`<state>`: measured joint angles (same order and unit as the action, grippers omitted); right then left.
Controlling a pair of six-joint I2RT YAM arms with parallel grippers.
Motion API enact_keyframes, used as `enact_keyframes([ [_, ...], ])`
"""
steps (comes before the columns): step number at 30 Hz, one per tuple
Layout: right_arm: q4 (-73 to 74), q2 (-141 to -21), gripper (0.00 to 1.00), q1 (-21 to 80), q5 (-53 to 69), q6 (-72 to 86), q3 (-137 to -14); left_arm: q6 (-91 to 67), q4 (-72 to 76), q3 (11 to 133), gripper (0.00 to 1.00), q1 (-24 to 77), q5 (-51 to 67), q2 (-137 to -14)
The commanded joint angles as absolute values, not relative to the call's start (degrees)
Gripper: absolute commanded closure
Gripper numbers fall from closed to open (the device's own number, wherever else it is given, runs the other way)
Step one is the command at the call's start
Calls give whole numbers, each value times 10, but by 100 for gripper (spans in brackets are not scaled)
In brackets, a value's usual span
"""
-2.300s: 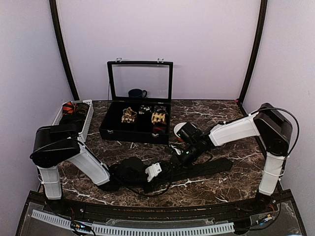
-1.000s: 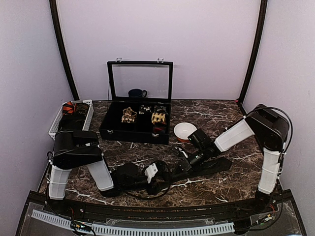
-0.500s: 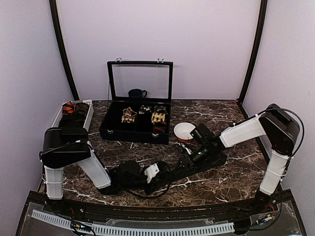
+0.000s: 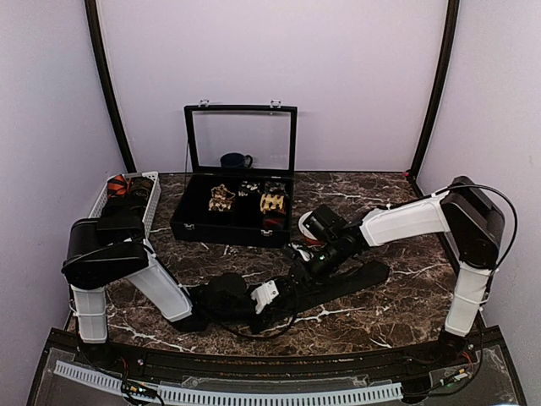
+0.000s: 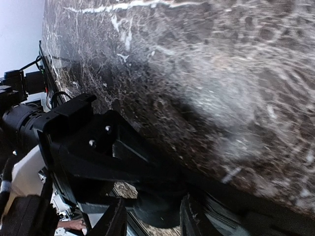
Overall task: Roll the ties
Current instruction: Roll the tie at the center of the board.
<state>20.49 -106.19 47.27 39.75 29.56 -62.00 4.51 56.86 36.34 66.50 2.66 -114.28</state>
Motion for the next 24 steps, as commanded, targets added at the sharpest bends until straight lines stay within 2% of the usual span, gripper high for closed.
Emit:
enact_keyframes([
  [1, 237, -1093, 63, 496, 379, 301, -635, 56, 458, 350, 67, 668, 22, -1154],
  [8, 281, -1115, 66, 504, 356, 270, -646, 54, 456, 348, 67, 668, 18, -1154],
  [14, 303, -1117, 92, 504, 338, 245, -648, 49, 457, 349, 67, 668, 13, -1155],
  [15, 303, -1117, 93, 503, 337, 243, -647, 48, 456, 349, 67, 668, 13, -1155],
  [16, 305, -1114, 88, 502, 337, 242, -647, 48, 453, 350, 67, 668, 15, -1155],
  [18, 310, -1103, 70, 499, 333, 243, -647, 49, 447, 352, 67, 668, 17, -1155],
  [19, 315, -1092, 66, 499, 330, 245, -650, 49, 445, 354, 67, 668, 17, -1155],
  [21, 326, -1081, 63, 499, 329, 250, -656, 50, 443, 354, 67, 668, 13, -1155],
  [24, 332, -1074, 64, 504, 327, 258, -657, 54, 443, 354, 68, 668, 14, -1155],
])
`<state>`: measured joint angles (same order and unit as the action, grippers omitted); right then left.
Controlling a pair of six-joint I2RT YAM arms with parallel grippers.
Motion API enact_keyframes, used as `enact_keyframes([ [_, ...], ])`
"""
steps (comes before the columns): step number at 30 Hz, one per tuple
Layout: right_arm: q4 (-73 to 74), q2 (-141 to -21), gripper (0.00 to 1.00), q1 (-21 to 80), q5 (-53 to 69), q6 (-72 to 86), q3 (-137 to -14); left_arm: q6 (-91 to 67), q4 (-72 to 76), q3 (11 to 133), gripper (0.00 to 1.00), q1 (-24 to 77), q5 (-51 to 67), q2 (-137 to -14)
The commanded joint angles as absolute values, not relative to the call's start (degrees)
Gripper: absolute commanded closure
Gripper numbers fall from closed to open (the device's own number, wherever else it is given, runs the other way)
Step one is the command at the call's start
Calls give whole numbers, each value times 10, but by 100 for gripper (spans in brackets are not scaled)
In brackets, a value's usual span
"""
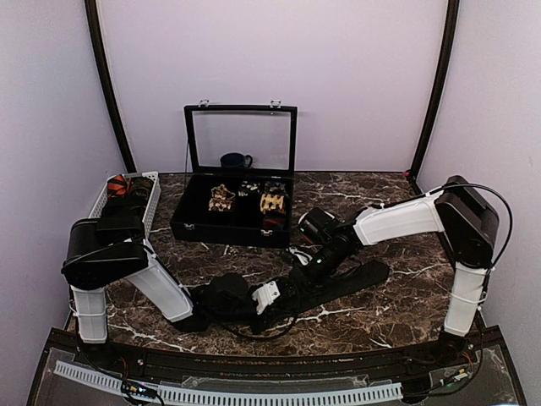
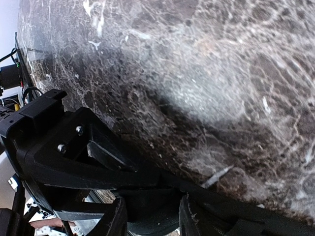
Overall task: Roll the ties
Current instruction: Roll the tie at the center of the board.
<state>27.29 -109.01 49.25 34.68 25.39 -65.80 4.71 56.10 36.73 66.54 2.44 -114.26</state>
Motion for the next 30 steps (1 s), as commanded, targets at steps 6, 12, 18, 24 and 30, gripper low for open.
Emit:
enact_keyframes([
  [6, 331, -1093, 66, 516, 323, 265, -649, 54, 439, 358, 68, 668, 15, -1159],
  [12, 351, -1069, 66, 516, 308, 268, -648, 53, 437, 357, 68, 668, 15, -1159],
  [18, 323, -1090, 92, 518, 327, 267, -628, 48, 436, 361, 68, 668, 14, -1163],
  [24, 276, -1089, 100, 502, 331, 262, -592, 30, 455, 349, 51, 668, 6, -1154],
  [30, 158, -1083, 100, 463, 344, 257, -520, 17, 545, 317, 29, 668, 13, -1137],
])
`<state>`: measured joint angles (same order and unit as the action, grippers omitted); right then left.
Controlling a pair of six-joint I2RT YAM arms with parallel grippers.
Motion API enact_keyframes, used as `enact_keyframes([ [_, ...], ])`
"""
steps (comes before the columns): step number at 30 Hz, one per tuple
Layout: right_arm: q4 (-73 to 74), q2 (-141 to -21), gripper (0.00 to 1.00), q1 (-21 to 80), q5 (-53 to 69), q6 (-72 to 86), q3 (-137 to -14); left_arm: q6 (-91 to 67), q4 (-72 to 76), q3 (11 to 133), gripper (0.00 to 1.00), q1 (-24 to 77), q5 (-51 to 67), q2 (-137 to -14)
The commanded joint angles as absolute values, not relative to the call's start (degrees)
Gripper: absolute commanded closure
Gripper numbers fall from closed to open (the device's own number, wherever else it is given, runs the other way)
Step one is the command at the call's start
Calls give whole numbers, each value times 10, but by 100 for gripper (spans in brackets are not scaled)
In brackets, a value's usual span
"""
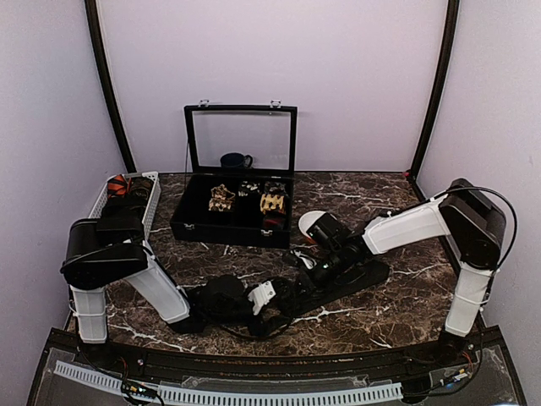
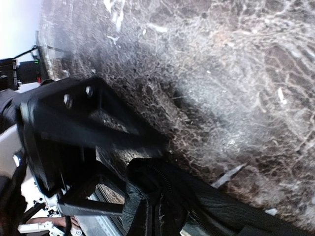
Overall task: Roll the ties
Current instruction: Roll the tie at the center of the board.
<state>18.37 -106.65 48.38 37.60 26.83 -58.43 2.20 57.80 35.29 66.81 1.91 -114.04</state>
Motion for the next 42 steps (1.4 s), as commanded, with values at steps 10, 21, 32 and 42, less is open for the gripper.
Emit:
enact_keyframes([
  [10, -8, -1056, 100, 395, 378, 272, -399, -27, 653, 310, 21, 679, 5, -1166],
  [21, -55, -1058, 100, 391, 374, 298, -377, -55, 639, 384, 23, 722, -50, -1207],
  [32, -56, -1044, 100, 392, 364, 303, -376, -165, 567, 410, 23, 724, -95, -1201],
  [42, -72, -1010, 100, 402, 326, 322, -358, -288, 577, 361, 21, 724, -109, -1132],
])
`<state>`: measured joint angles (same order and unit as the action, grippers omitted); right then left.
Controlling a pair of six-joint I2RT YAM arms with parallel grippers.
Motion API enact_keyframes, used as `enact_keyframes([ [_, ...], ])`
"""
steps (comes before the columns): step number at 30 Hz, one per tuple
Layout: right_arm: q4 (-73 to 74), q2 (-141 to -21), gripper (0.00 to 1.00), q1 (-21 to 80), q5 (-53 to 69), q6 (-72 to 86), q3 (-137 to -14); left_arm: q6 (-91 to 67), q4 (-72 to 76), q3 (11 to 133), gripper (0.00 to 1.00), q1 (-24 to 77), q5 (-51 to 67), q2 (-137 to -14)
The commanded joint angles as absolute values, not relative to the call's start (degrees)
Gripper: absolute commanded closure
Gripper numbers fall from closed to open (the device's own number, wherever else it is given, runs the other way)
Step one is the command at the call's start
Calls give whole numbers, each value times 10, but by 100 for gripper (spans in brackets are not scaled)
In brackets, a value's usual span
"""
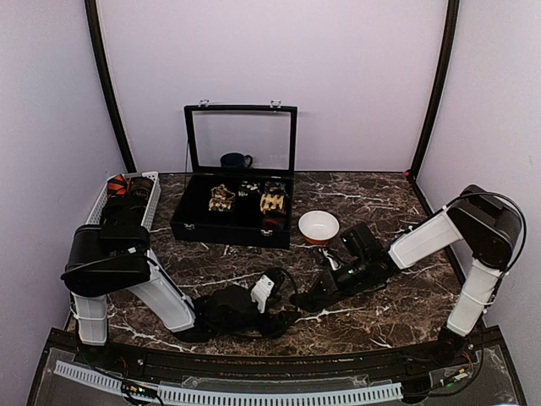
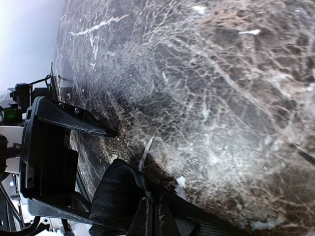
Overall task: Roll the ties
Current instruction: Roll the tie at the center of the board.
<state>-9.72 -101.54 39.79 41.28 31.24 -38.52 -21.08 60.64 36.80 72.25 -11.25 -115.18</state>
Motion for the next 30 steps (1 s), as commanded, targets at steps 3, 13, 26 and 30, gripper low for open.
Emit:
enact_keyframes([
  [3, -94, -996, 100, 407, 310, 333, -344, -328, 574, 373, 21, 724, -107, -1144],
  [13, -123, -970, 100, 427, 264, 346, -319, -366, 632, 386, 21, 724, -86, -1186],
  [26, -163, -962, 100, 446, 257, 349, -298, -401, 604, 423, 28, 721, -73, -1245],
  [30, -167, -960, 100, 448, 257, 349, -297, -388, 574, 444, 39, 720, -55, -1265],
])
